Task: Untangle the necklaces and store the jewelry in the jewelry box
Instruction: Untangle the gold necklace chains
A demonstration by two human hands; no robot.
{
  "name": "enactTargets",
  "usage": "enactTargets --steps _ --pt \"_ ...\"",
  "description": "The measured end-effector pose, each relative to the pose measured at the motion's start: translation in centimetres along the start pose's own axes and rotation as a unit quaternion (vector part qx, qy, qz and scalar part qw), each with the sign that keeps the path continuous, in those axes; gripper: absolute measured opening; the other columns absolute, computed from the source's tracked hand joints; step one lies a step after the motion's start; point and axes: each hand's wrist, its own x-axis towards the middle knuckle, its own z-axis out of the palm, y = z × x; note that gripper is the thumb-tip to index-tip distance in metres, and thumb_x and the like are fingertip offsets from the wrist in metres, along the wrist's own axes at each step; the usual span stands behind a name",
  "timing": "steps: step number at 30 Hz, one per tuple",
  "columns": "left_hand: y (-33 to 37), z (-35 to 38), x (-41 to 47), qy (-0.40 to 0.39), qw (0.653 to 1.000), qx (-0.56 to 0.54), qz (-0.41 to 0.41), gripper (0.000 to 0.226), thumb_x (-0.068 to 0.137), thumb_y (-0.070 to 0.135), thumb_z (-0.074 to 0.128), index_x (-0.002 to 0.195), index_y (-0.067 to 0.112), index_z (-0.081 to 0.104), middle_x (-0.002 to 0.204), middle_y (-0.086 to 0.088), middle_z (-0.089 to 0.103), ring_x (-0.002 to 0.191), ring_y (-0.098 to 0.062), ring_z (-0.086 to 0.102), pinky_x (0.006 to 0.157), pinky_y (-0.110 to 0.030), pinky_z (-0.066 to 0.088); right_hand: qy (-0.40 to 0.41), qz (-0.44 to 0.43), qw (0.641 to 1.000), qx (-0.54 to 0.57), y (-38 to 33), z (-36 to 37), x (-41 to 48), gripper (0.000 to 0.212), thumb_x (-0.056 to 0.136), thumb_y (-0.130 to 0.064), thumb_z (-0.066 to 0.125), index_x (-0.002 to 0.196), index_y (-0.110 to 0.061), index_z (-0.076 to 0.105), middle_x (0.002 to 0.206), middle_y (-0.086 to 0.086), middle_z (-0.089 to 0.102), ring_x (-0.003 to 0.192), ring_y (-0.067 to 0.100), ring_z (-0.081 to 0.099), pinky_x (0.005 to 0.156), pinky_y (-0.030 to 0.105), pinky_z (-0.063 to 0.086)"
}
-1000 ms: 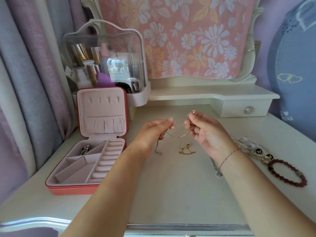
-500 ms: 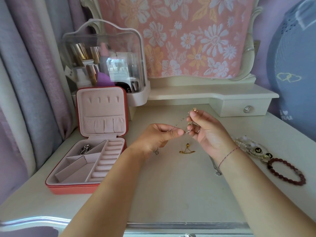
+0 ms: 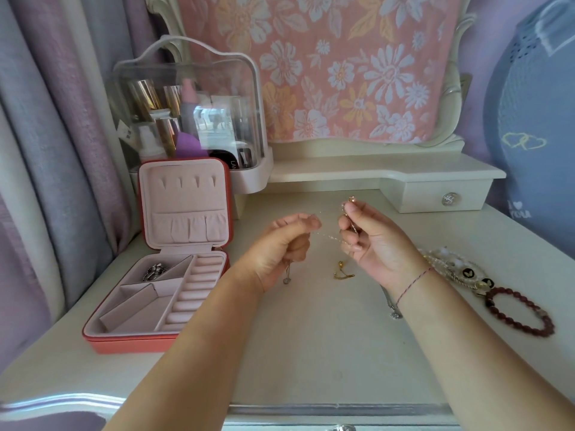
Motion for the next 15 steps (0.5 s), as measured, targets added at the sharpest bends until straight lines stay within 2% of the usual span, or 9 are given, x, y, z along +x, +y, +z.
enactTargets --steps 2,4,7,11,13,15 --pt "-0.01 -0.27 0.33 0.04 0.999 -0.031 0.0 0.016 0.074 0.019 0.062 0.059 0.023 0.062 0.048 0.009 0.026 0.043 -0.008 0.02 0.048 -0.023 0.016 0.005 -0.003 1.0 -0.014 -0.07 -0.09 0.0 0.009 0.079 -0.023 0.062 0.08 -0.019 0.054 0.059 -0.003 0.056 0.039 0.006 0.037 0.043 0.017 0.024" --pt "0.06 -0.28 0.36 0.073 0.997 -0.035 0.005 0.004 0.071 0.021 0.061 0.067 0.021 0.06 0.056 0.005 0.038 0.049 -0.01 0.031 0.051 -0.022 0.026 0.009 -0.007 1.0 -0.029 -0.13 -0.12 -0.05 0.008 0.081 -0.023 0.061 0.08 -0.02 0.054 0.058 -0.004 0.055 0.039 0.007 0.036 0.044 0.018 0.025" --pt "-0.14 -0.53 0.5 0.114 0.992 -0.044 0.008 0.016 0.065 0.023 0.062 0.079 0.016 0.063 0.08 0.002 0.06 0.071 -0.01 0.054 0.068 -0.024 0.04 0.017 -0.013 0.999 -0.029 -0.28 0.03 -0.19 0.01 0.076 -0.024 0.064 0.08 -0.019 0.056 0.056 -0.003 0.056 0.042 0.008 0.039 0.045 0.015 0.031" --pt "-0.09 -0.7 0.6 0.137 0.989 -0.048 0.016 0.009 0.074 0.025 0.069 0.082 0.022 0.067 0.097 0.003 0.065 0.096 -0.011 0.058 0.085 -0.028 0.041 0.026 -0.027 0.999 -0.019 -0.36 0.08 -0.2 0.008 0.078 -0.022 0.063 0.08 -0.019 0.056 0.057 -0.002 0.059 0.05 0.008 0.045 0.049 0.015 0.037" --pt "-0.09 -0.84 0.57 0.147 0.988 -0.042 0.017 0.007 0.082 0.026 0.07 0.087 0.023 0.067 0.099 0.005 0.065 0.101 -0.011 0.056 0.092 -0.03 0.04 0.033 -0.033 0.999 -0.027 -0.41 0.04 -0.17 0.006 0.085 -0.019 0.06 0.081 -0.018 0.056 0.059 -0.002 0.061 0.052 0.008 0.049 0.049 0.015 0.037" --pt "-0.06 -1.01 0.6 0.145 0.989 -0.034 0.014 0.007 0.085 0.03 0.069 0.087 0.023 0.066 0.094 0.007 0.067 0.099 -0.01 0.058 0.097 -0.033 0.038 0.045 -0.039 0.997 -0.044 -0.53 0.02 -0.24 0.008 0.09 -0.016 0.058 0.083 -0.018 0.057 0.062 -0.001 0.064 0.054 0.007 0.053 0.049 0.015 0.038"
